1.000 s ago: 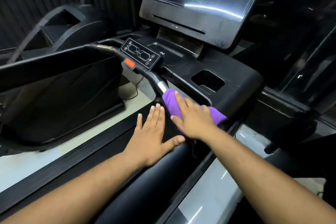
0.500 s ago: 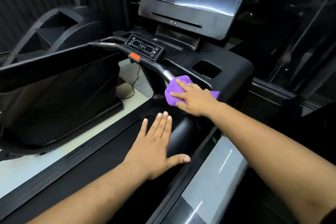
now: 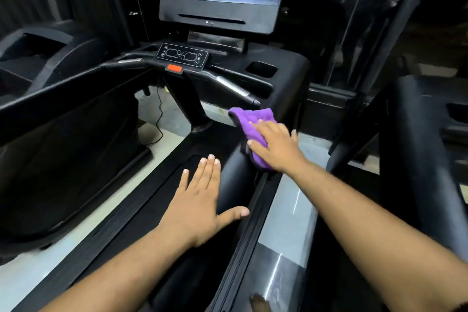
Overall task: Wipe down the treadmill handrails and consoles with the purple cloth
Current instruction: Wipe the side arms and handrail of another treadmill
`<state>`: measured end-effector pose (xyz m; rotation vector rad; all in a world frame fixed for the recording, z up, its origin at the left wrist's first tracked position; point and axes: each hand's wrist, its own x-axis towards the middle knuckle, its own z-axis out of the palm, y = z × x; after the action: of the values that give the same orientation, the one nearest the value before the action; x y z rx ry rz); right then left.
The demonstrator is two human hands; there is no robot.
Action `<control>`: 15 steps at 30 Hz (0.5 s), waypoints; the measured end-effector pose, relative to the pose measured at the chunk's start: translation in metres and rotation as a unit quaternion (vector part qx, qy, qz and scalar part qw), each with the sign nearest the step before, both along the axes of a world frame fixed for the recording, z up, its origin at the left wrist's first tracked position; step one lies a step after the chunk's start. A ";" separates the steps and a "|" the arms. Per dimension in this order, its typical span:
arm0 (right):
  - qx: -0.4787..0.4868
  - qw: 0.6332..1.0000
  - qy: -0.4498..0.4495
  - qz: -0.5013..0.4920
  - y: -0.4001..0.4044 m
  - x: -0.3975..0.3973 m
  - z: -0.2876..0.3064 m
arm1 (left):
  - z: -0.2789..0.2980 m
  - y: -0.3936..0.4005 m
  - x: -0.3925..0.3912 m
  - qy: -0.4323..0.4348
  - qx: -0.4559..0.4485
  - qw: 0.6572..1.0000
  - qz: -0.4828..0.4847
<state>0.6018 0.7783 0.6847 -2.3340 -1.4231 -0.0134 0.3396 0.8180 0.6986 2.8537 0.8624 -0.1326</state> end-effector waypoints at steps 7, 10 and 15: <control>0.088 0.982 0.160 -0.053 0.005 -0.076 -0.017 | -0.004 -0.018 -0.048 -0.034 -0.025 0.999 0.006; 0.102 0.985 0.129 0.052 -0.032 -0.110 -0.032 | -0.006 -0.015 -0.048 -0.051 -0.036 0.998 0.007; 0.091 0.986 0.134 -0.038 0.005 -0.066 -0.016 | -0.008 -0.013 -0.042 -0.048 -0.035 0.998 0.007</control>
<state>0.5362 0.7837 0.6682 -2.1462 -1.1515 0.1396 0.2973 0.8052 0.6910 2.7636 0.8403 -0.0220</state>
